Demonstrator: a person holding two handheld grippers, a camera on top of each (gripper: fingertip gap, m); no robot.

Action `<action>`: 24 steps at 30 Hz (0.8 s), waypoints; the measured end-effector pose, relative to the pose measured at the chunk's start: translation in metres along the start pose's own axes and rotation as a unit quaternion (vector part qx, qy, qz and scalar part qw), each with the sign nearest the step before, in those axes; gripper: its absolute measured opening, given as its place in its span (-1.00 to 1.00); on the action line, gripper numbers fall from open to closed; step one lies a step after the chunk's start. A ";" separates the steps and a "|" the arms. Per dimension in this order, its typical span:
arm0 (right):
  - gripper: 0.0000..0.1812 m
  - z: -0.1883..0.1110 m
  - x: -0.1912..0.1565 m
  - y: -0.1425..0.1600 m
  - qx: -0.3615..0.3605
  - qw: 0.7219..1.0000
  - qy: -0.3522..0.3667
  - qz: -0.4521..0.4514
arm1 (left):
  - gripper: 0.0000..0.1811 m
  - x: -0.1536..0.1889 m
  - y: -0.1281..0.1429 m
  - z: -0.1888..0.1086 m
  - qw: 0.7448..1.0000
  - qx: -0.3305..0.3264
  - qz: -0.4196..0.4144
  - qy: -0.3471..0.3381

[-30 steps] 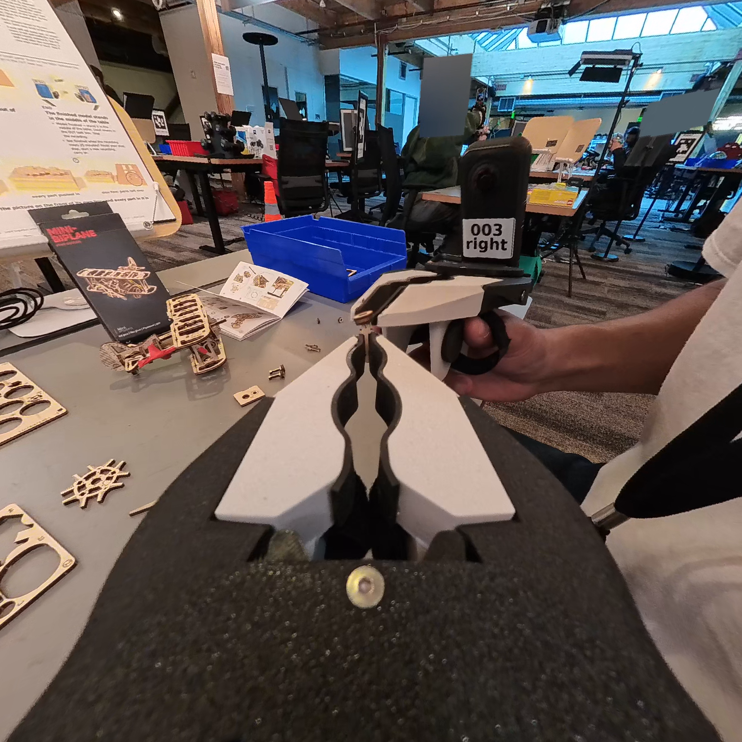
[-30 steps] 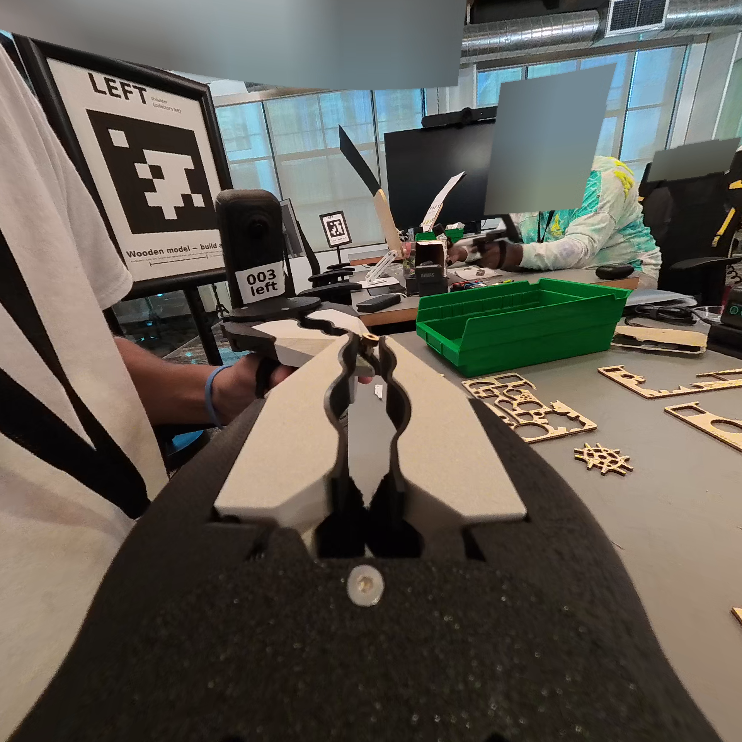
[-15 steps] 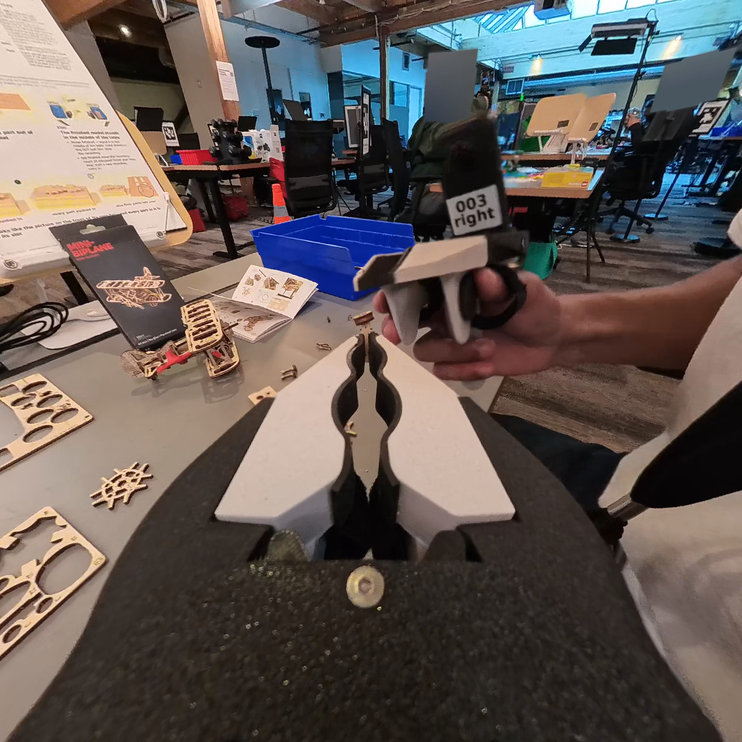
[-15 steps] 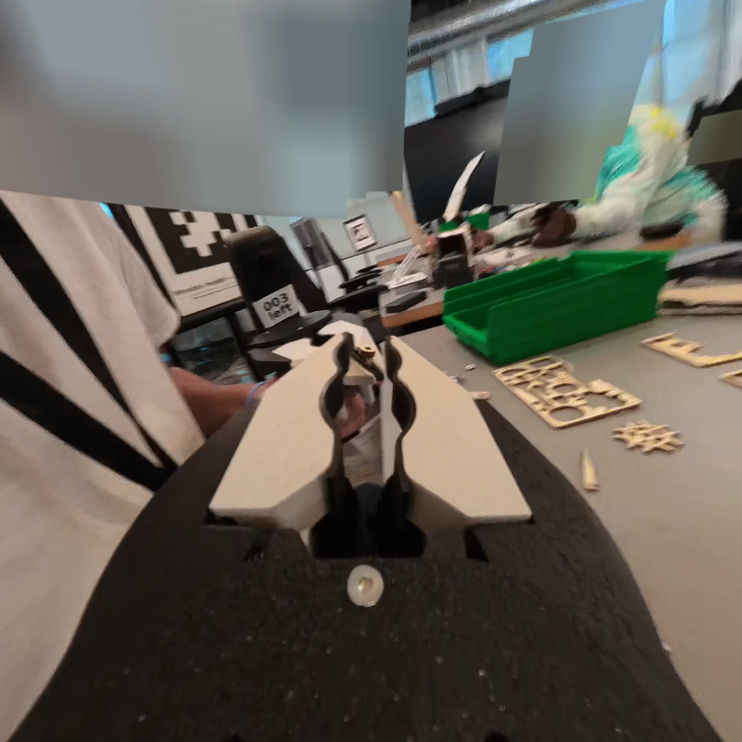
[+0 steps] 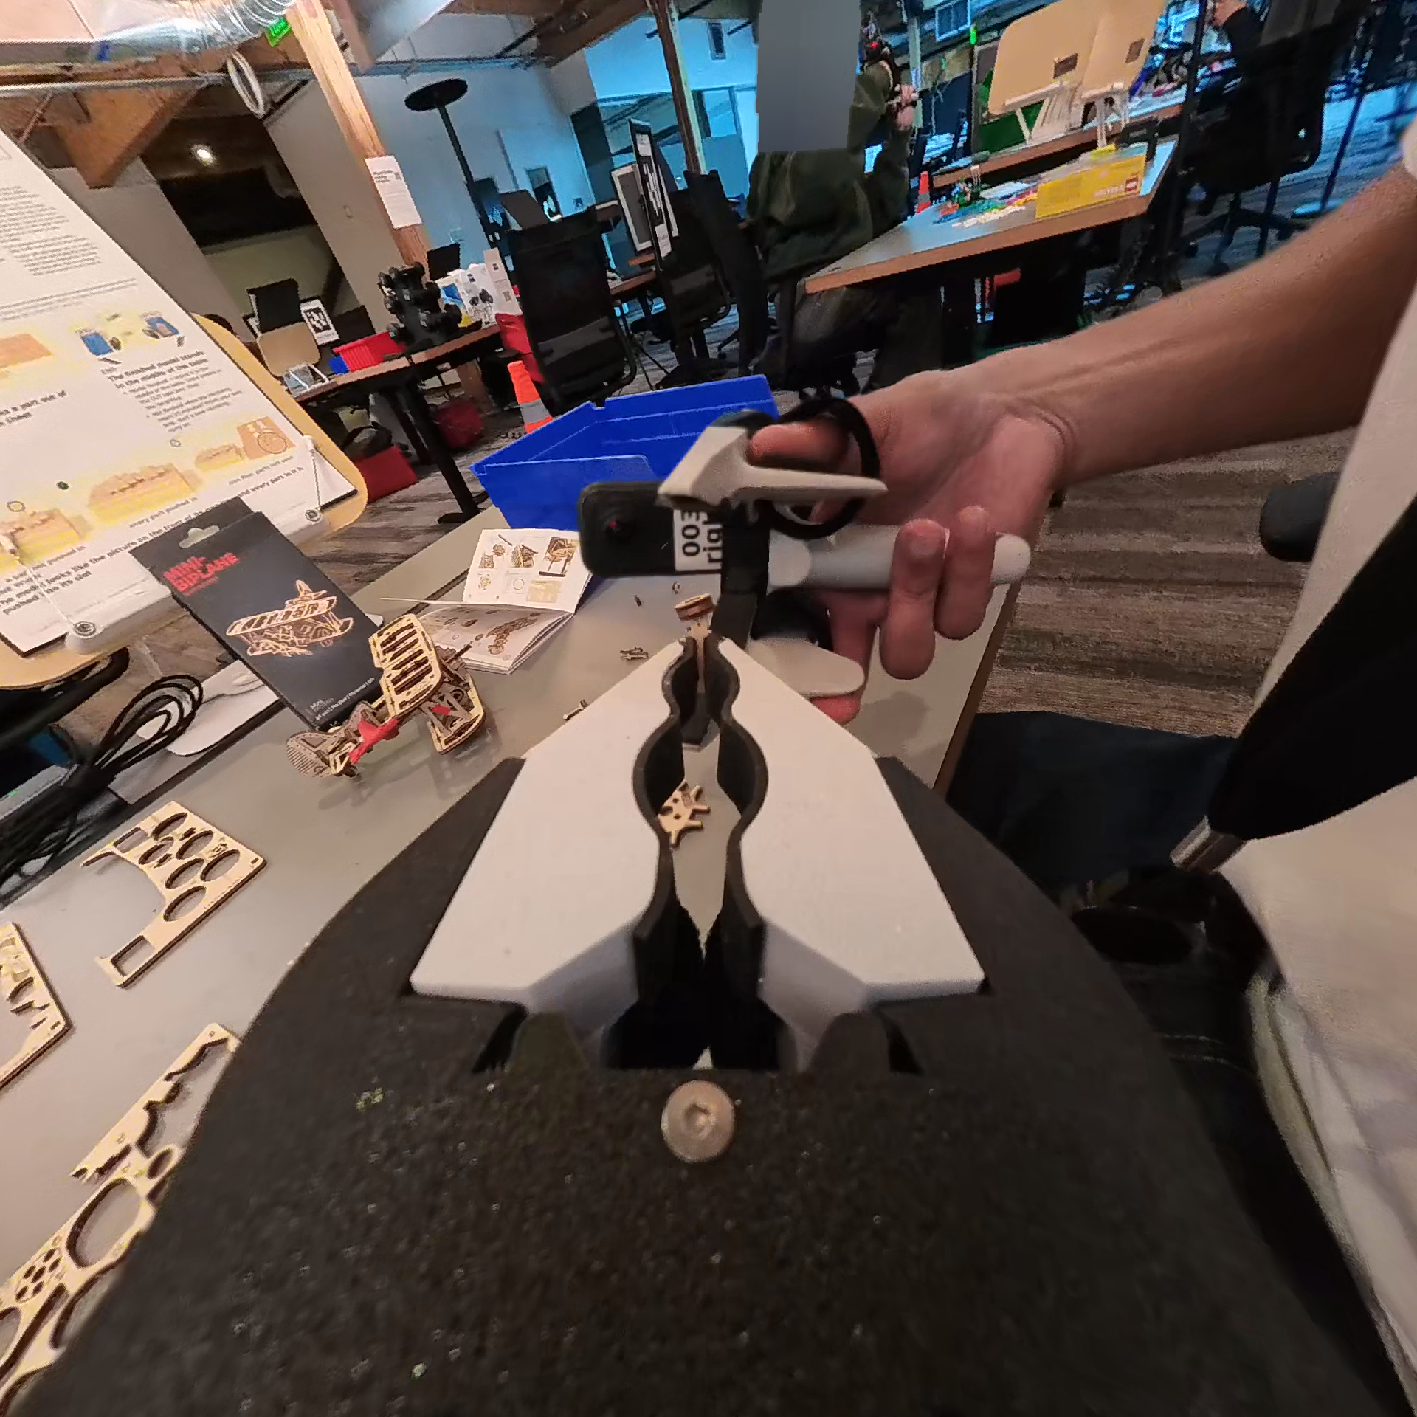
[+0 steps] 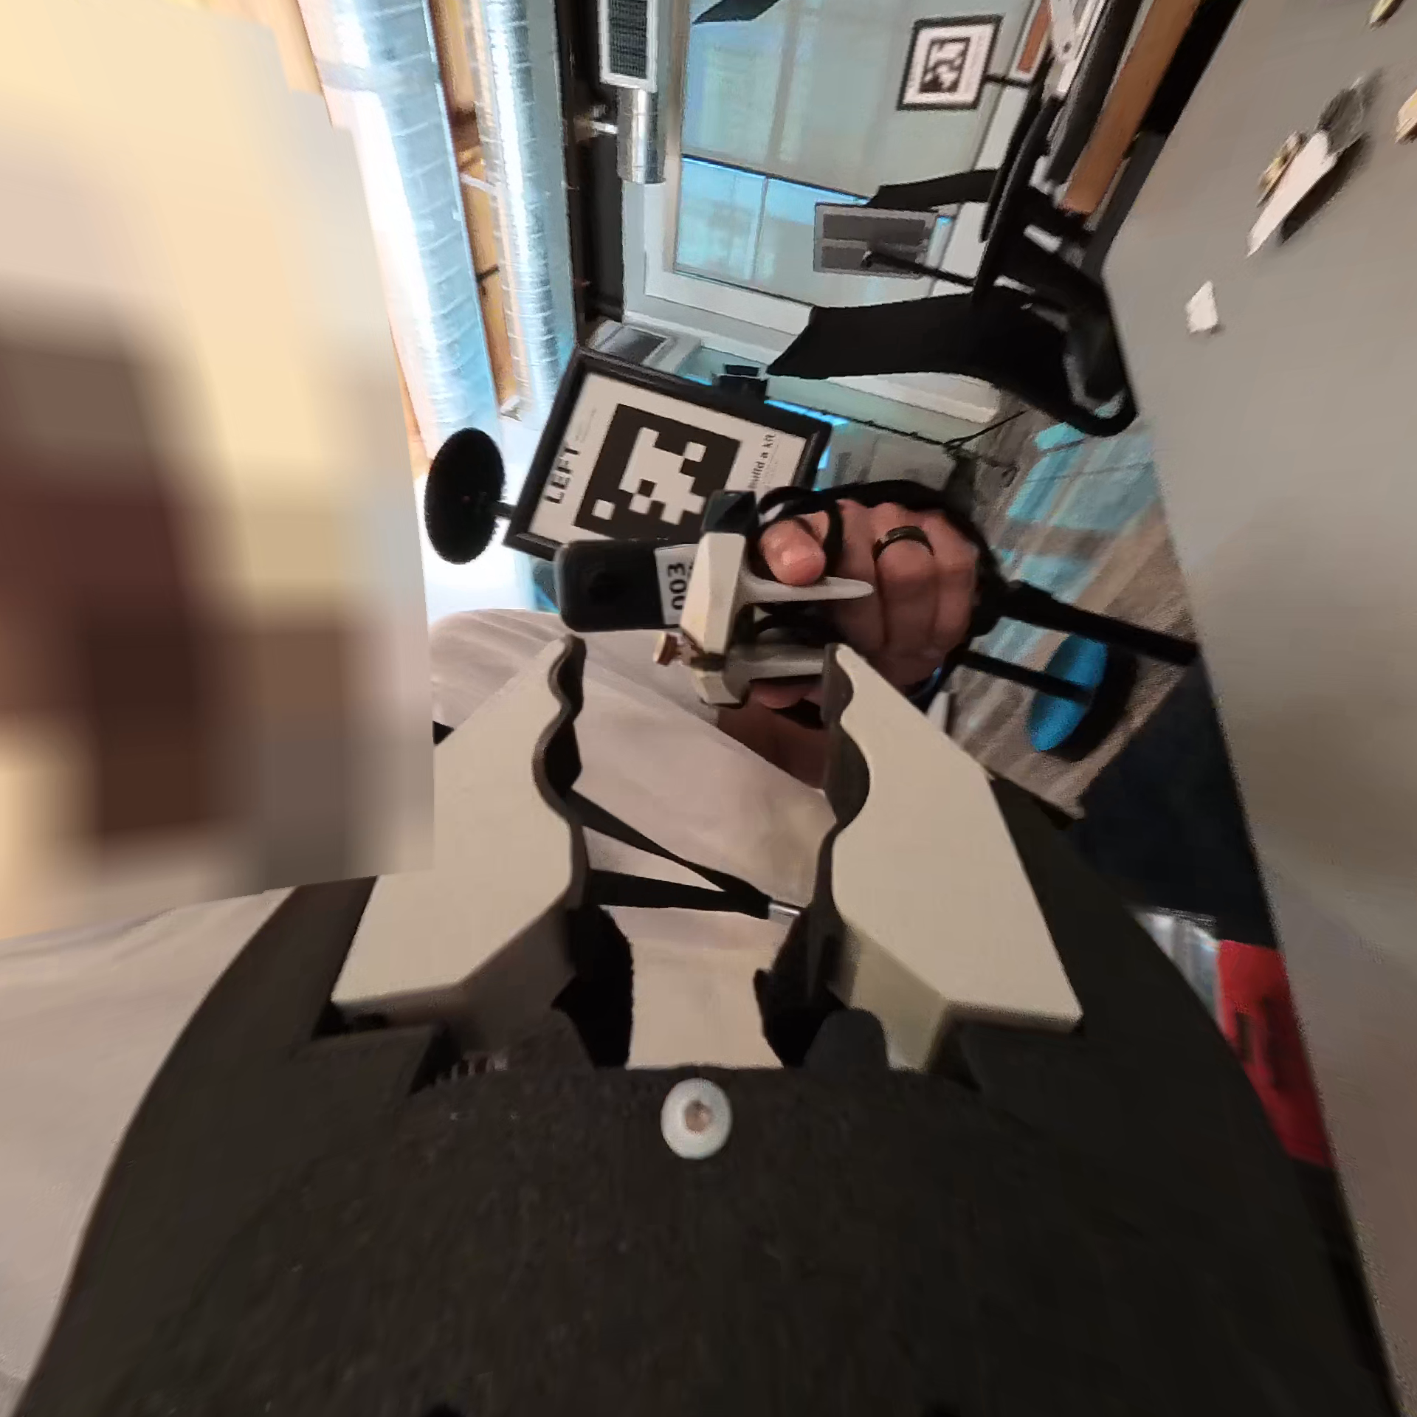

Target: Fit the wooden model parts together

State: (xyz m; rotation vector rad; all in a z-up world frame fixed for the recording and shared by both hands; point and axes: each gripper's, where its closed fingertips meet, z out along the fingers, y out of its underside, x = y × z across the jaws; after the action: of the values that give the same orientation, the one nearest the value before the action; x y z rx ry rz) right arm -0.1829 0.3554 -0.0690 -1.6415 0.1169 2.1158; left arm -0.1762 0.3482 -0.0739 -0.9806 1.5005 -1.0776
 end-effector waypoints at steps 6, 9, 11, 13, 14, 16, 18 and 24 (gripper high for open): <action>-0.40 0.012 0.005 0.006 -0.022 0.999 -0.012 0.048 | -1.00 0.003 0.004 0.003 1.000 -0.011 0.005 0.006; -0.44 0.013 0.009 0.008 -0.025 0.998 -0.011 0.058 | -1.00 0.002 0.004 0.002 1.000 -0.011 0.001 0.005; -0.47 0.013 0.009 0.009 -0.027 0.997 -0.019 0.063 | -1.00 0.001 0.004 0.002 1.000 -0.011 -0.003 0.005; -0.51 0.014 0.009 0.010 -0.027 0.997 -0.025 0.065 | -1.00 0.001 0.005 0.002 1.000 -0.012 -0.004 0.006; -0.56 0.014 0.008 0.011 -0.027 0.997 -0.030 0.065 | -1.00 0.001 0.005 0.002 1.000 -0.012 -0.005 0.006; -0.59 0.014 0.008 0.012 -0.026 0.997 -0.033 0.065 | -1.00 0.002 0.005 0.002 1.000 -0.012 -0.006 0.008; -0.66 0.014 0.006 0.012 -0.024 0.997 -0.042 0.066 | -1.00 0.002 0.006 0.003 1.000 -0.015 -0.005 0.008; -0.76 0.013 0.003 0.012 -0.025 0.997 -0.048 0.057 | -1.00 0.003 0.006 0.003 1.000 -0.015 -0.013 0.014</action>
State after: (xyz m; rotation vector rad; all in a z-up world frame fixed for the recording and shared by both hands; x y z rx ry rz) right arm -0.1998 0.3500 -0.0703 -1.5923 0.1310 2.2976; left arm -0.1737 0.3461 -0.0809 -1.0129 1.5335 -1.0938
